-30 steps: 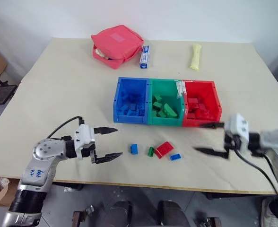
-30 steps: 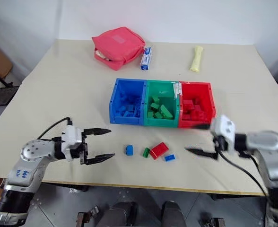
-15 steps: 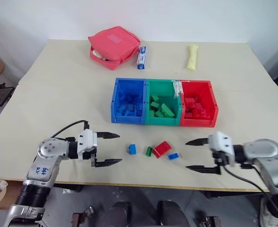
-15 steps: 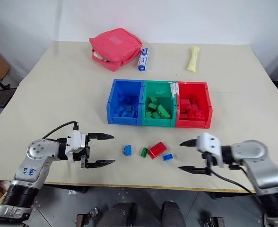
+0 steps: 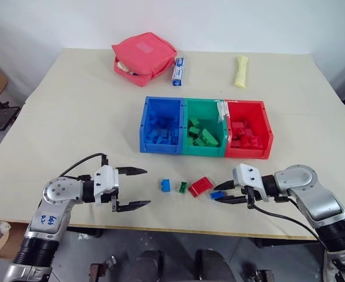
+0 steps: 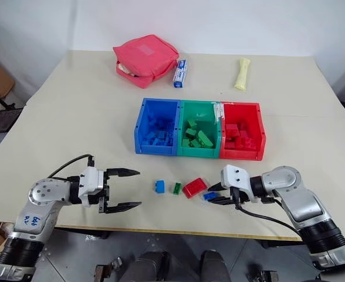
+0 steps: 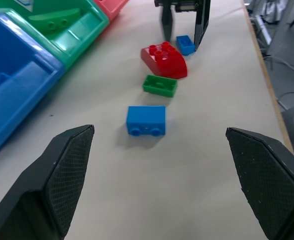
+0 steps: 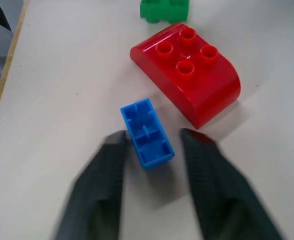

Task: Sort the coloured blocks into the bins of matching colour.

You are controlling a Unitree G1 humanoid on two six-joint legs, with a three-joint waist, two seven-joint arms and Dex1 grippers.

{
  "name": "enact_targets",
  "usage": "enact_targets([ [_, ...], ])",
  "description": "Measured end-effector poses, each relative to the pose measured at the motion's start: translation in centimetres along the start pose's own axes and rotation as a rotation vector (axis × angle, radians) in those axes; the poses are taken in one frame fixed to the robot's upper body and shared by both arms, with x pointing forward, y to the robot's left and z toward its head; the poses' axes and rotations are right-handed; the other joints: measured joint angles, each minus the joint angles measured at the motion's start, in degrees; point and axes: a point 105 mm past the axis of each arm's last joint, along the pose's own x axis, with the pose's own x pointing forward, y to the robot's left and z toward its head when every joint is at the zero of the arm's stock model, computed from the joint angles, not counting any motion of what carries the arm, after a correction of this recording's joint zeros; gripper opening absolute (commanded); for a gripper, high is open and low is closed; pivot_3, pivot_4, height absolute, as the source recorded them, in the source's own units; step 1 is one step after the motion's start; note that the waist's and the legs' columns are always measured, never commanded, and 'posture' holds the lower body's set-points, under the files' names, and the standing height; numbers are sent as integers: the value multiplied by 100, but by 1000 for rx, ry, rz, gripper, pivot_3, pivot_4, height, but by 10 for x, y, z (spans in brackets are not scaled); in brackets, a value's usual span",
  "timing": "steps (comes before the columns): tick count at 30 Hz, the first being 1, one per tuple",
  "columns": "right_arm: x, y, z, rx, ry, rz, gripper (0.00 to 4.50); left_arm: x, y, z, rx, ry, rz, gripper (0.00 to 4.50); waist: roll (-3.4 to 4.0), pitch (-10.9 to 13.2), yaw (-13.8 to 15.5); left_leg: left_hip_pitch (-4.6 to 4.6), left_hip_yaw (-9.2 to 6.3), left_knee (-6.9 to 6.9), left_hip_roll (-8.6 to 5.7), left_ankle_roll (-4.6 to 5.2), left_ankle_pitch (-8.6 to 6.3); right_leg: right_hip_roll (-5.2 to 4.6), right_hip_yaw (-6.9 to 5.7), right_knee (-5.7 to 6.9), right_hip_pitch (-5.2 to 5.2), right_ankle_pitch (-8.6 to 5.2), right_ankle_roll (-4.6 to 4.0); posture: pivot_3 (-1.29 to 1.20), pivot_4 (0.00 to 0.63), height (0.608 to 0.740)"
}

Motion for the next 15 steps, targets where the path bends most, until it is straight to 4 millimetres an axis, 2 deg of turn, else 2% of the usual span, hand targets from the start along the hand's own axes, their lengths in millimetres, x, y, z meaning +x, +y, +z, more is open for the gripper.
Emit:
enact_targets([
  [1,-1,0,0,0,-6,0,434,-1,1,0,-4,-3,18,4500,0,0,0,0,0,0,0,0,0,0,0,0,0,0,0,0,150,740],
  [4,-8,-3,6,12,-44,-14,444,-4,7,3,-33,-32,100,4500,0,0,0,0,0,1,0,0,0,0,1,1,0,0,0,0,150,740],
  [6,-14,-9,16,45,-93,-32,444,-6,10,7,-48,-62,152,4500,0,0,-15,1,1,0,1,0,0,0,3,1,0,0,0,0,150,740],
  [9,-21,-25,58,67,-226,-59,444,-15,13,12,-97,-97,247,4500,3,2,-57,2,5,0,14,-6,-1,9,12,4,-5,0,-4,0,150,740],
  [10,-19,-35,78,82,-283,-74,444,-22,14,13,-116,-105,293,4500,2,2,-77,3,6,1,23,-11,-3,18,15,4,-6,2,-12,0,150,740],
  [11,-18,-41,90,82,-309,-84,444,-25,15,13,-127,-107,314,4500,3,2,-76,2,4,-1,23,-14,-2,17,14,6,-6,3,-14,0,150,740],
  [12,-14,-50,106,79,-341,-103,444,-30,14,13,-133,-104,347,4500,3,2,-84,2,5,-1,27,-16,-2,20,16,7,-9,3,-19,0,150,740],
  [15,0,-71,139,70,-400,-138,444,-40,14,9,-154,-86,402,4500,3,2,-44,1,3,-5,26,-18,-2,20,15,7,-14,3,-21,0,150,740],
])
